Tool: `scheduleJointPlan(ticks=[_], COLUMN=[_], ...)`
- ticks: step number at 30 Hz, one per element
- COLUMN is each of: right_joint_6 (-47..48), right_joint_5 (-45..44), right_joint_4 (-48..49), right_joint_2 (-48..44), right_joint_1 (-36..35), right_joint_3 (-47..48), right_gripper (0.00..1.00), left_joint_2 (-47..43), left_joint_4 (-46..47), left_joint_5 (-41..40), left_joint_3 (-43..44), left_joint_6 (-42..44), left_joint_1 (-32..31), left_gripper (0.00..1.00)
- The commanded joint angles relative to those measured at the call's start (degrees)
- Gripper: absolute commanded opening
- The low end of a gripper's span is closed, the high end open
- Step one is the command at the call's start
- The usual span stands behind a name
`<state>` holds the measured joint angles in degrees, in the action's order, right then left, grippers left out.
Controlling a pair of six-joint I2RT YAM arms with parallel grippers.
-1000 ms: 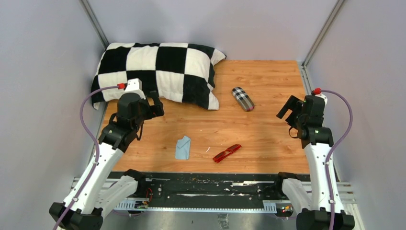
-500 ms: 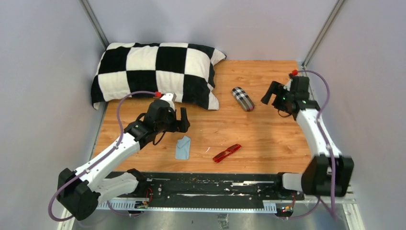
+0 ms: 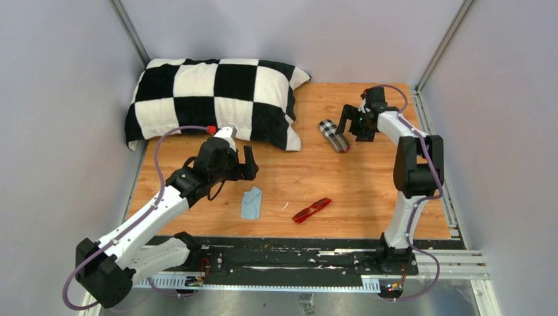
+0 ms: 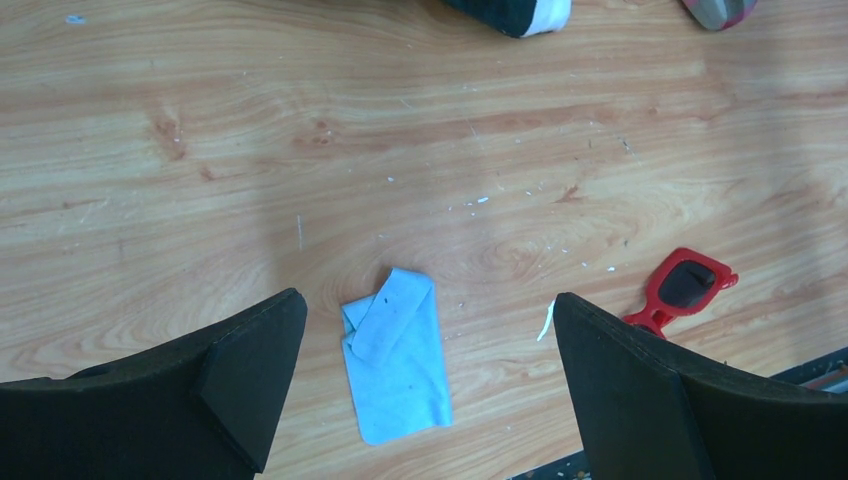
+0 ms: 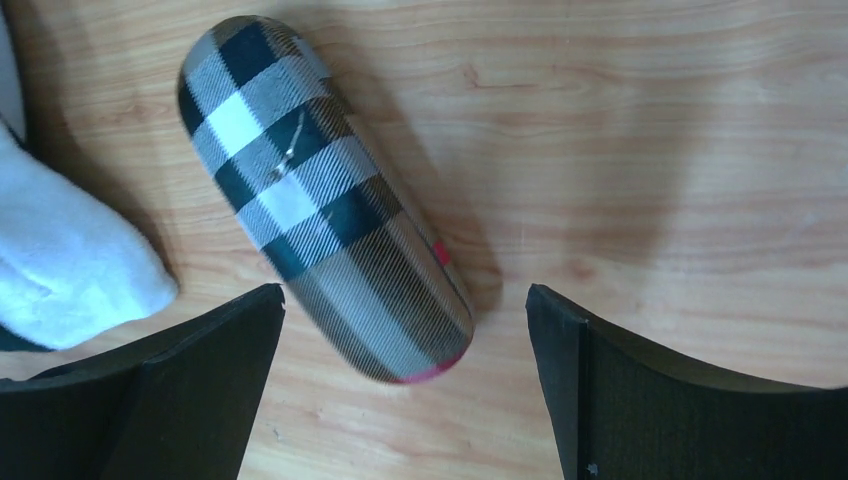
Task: Organize the sunglasses
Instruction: Adjust the sunglasses case at the center of the board.
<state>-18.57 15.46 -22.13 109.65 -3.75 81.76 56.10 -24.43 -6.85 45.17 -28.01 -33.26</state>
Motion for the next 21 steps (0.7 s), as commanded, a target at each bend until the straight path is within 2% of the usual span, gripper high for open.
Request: scheduleJointPlan(ticks=[1,8,13,17,21], right_joint_6=[-0.47,-2.84,-5.73,-6.01,-5.78], right_joint_5=[4.56,9.45,11.34,10.25,9.82], right_joint_4=[0.08,4.88,9.50,9.58,7.47], right_joint_2=[4.94,4.98,2.80,2.40,2.57], right_joint_1=[0.24,-2.89,-8.51,-14.21,-16.74], right_joint_3=[2.48,-2.74,-7.46,-6.36,-3.43], right_gripper=[0.99,0.99,0.98,0.98,0.98], left_joint_2=[-0.16,0.89,2.59,3.35,2.99], left_joint_4=[-1.35,-0.82,0.57,0.71,-0.18], left_joint_5=[-0.35,-0.70,1.14,1.34,0.60], left_joint_3=[0.60,0.49,0.27,0.44,0.62], left_joint_6=[-1.03,-1.11,-1.69,-1.32,-0.76], left_joint_1=[-0.34,-0.38,-0.36,-0.38,-0.31], left_gripper=[1.00,1.00,1.00,1.00,1.00])
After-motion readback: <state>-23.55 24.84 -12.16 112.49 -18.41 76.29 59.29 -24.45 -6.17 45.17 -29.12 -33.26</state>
